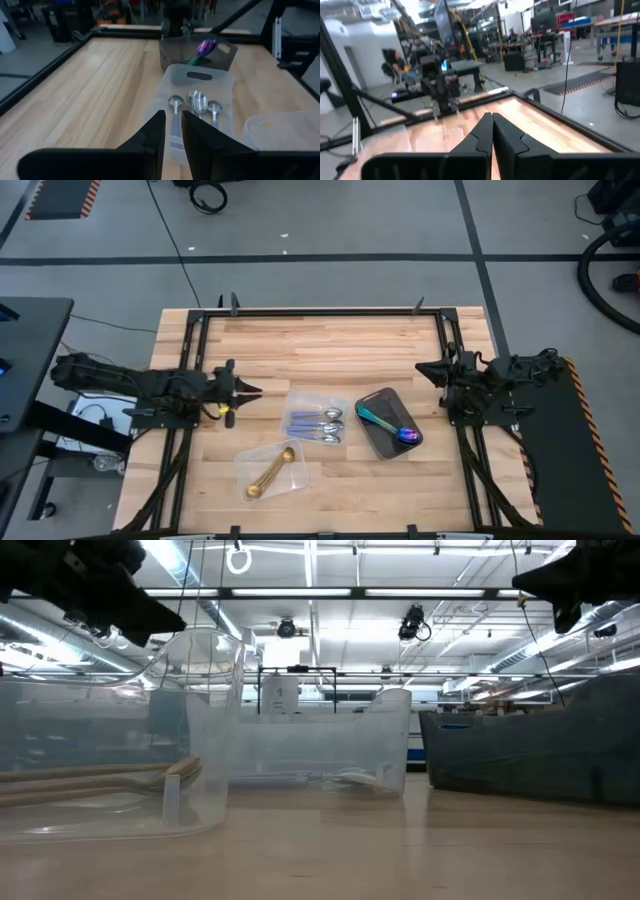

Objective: Sort silverware by color (type)
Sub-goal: Return to Home Position

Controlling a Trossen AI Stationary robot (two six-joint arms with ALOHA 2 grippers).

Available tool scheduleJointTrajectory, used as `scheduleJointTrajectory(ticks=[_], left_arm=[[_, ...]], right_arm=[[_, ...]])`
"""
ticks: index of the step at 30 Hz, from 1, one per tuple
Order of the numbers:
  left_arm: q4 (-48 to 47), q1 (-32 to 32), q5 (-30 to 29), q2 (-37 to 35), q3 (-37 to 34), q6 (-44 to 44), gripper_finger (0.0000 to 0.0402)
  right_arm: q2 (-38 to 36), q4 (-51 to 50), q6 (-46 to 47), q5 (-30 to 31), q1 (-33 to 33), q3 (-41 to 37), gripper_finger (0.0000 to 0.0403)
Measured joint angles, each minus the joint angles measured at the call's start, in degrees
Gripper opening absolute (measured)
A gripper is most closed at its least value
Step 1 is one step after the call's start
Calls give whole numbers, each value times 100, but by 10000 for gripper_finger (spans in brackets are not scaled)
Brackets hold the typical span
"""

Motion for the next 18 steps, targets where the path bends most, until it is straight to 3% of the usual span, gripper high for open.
scheduleJointTrajectory(ticks=[9, 14, 18], left_arm=[[105, 0, 33, -1715, -901, 4, 44], [64, -2, 513, -2523, -1306, -55, 32], [-498, -2, 617, -3086, -1347, -101, 26]], right_arm=[[0, 1366, 152, -11, -577, -831, 11], [0, 2224, 429, -11, -804, -1405, 12], [7, 2473, 414, -10, -861, -1417, 13]])
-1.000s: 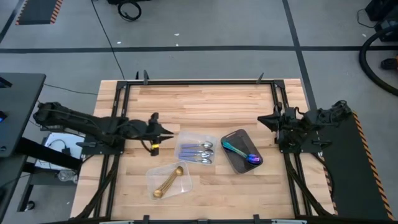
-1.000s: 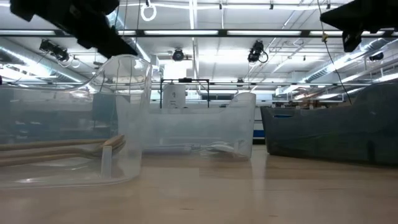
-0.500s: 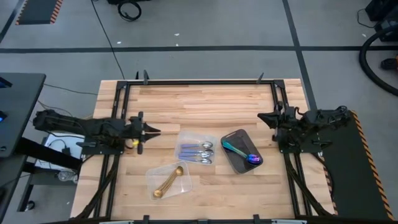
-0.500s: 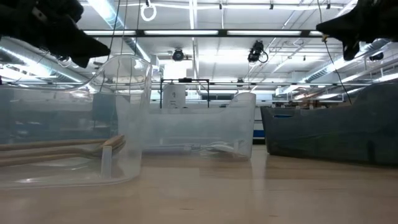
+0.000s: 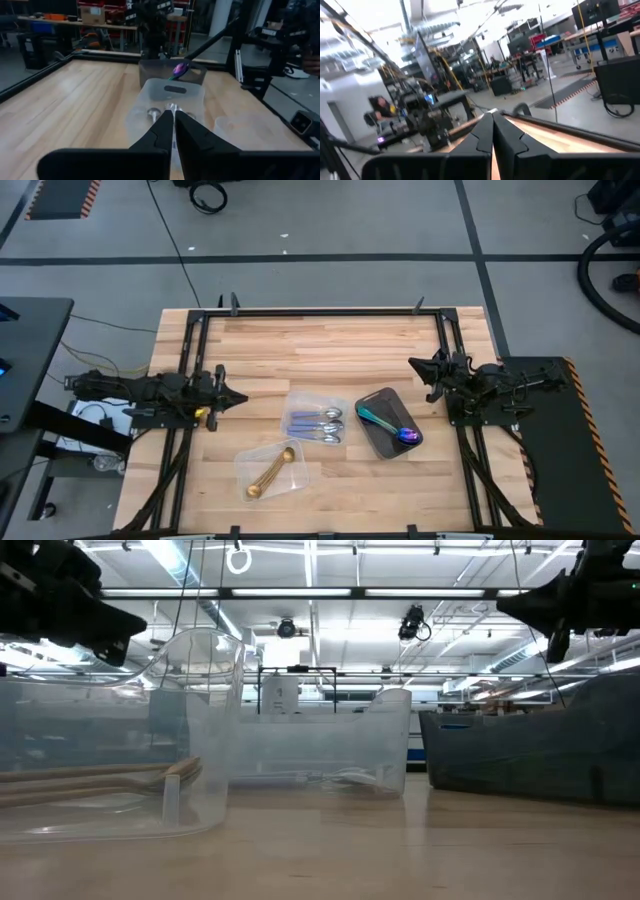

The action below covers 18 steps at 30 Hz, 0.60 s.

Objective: Sort silverware by color (type)
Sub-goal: Return to Home Position

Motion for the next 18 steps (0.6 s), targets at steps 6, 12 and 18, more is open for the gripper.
scheduleJointTrajectory(ticks=[6, 12, 18], left_arm=[[-275, -2, 232, -66, 52, 280, 23], [-127, 0, 189, -55, 61, -329, 23], [-135, 0, 188, -50, 61, -972, 23]], right_arm=[[0, 217, -11, -4, -4, 9, 14], [0, 226, -11, -16, -4, 9, 14], [0, 239, -11, -31, -4, 9, 14]])
